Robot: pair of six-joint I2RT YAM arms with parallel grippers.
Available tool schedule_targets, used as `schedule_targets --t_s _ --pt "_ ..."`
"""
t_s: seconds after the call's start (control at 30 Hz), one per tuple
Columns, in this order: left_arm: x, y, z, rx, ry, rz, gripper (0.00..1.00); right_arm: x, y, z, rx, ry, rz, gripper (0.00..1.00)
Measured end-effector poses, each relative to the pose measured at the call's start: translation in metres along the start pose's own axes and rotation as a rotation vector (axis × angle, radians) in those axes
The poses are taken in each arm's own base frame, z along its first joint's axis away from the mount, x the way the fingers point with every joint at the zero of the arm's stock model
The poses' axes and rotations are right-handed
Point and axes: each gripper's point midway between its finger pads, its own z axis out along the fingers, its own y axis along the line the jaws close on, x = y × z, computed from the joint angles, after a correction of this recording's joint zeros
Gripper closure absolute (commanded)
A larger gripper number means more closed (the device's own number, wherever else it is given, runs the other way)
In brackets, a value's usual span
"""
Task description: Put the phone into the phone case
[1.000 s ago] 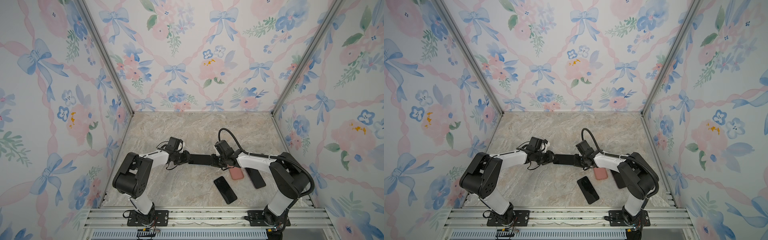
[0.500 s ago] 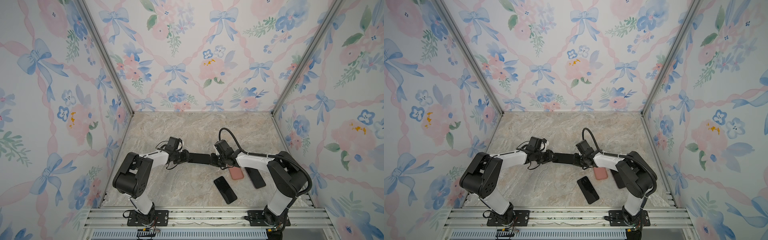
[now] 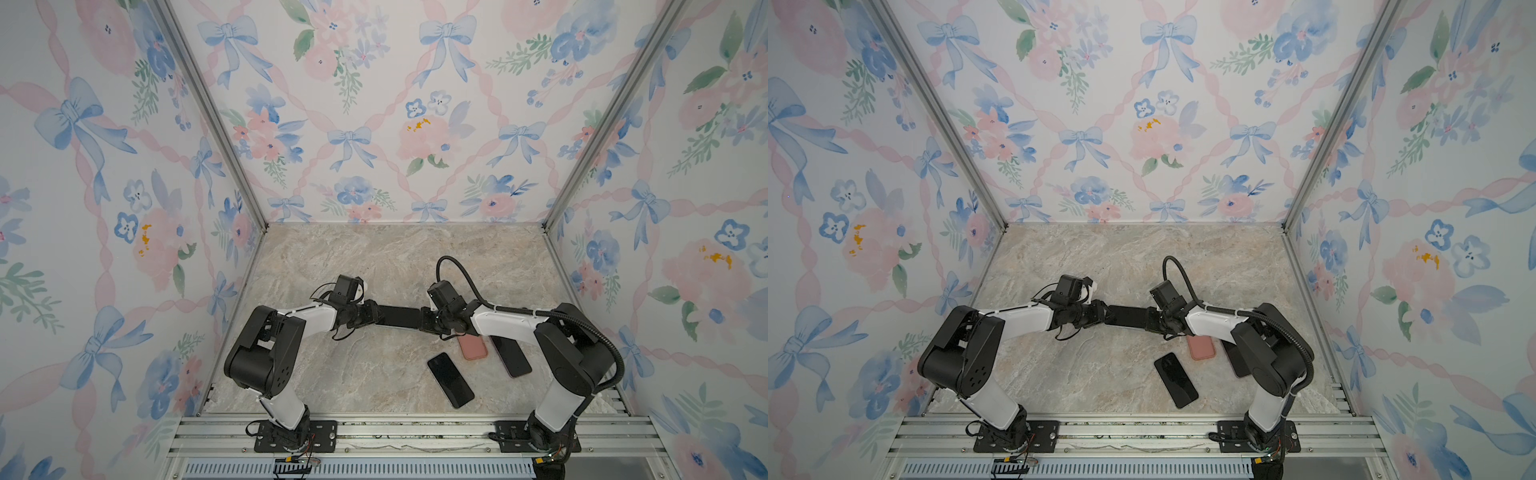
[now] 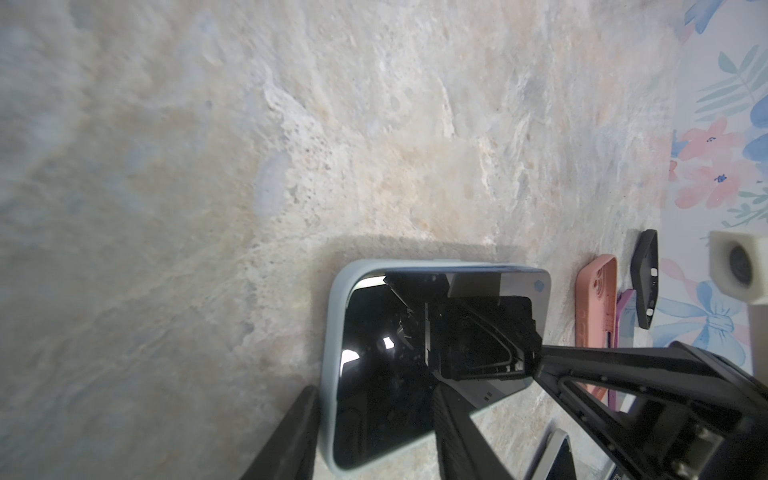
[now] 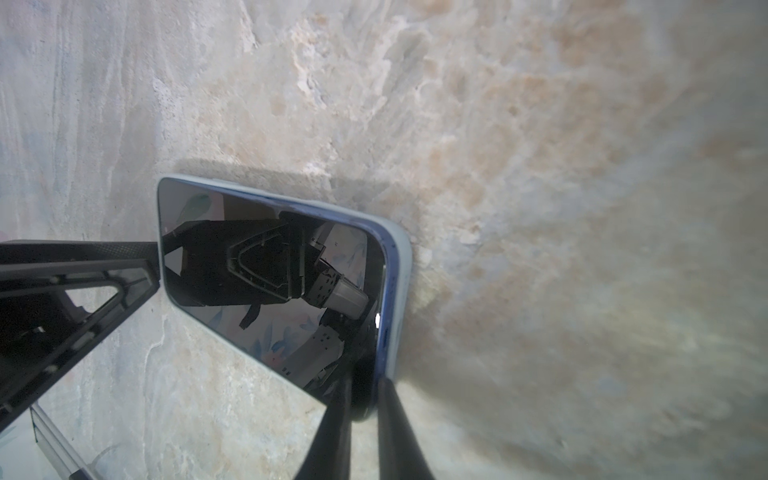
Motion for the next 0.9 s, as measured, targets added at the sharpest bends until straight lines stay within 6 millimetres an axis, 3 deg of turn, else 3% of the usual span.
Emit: schedule_targets --t_s 0.47,0.73,0.9 --pt "0.001 0.0 -0.001 0.003 -0.001 0.002 0.51 0.001 -0.001 0.0 0.046 -0.025 -0.031 0.88" --pt "0.01 -0.004 -0.011 0.01 0.024 -0.006 0.43 0.015 -0.001 -0.01 0.084 0.013 -0.102 0.75" --pt "0.014 -0.01 -0.028 0.023 0.003 0.005 0.39 0.009 0.001 -0.021 0.086 0.009 -0.149 0.67"
